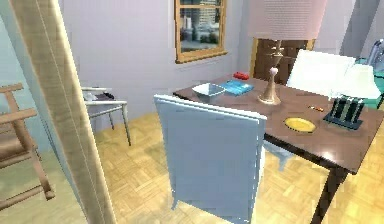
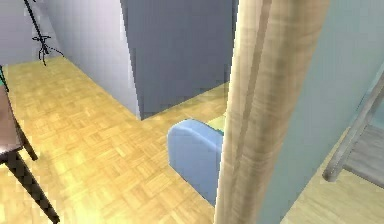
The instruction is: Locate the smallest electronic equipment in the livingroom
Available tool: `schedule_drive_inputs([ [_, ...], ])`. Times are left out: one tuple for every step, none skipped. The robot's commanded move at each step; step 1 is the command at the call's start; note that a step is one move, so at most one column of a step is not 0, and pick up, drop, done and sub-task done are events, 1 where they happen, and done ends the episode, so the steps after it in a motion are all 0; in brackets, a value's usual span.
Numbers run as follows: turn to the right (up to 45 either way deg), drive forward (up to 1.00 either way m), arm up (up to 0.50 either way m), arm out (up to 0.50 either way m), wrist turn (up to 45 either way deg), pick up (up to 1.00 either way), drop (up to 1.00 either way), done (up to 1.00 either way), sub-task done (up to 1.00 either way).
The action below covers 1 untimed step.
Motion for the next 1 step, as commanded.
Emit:
schedule_drive_inputs([
  [-45.0,0.0,0.0,0.0,0.0,0.0,0.0,0.0,0.0],
])
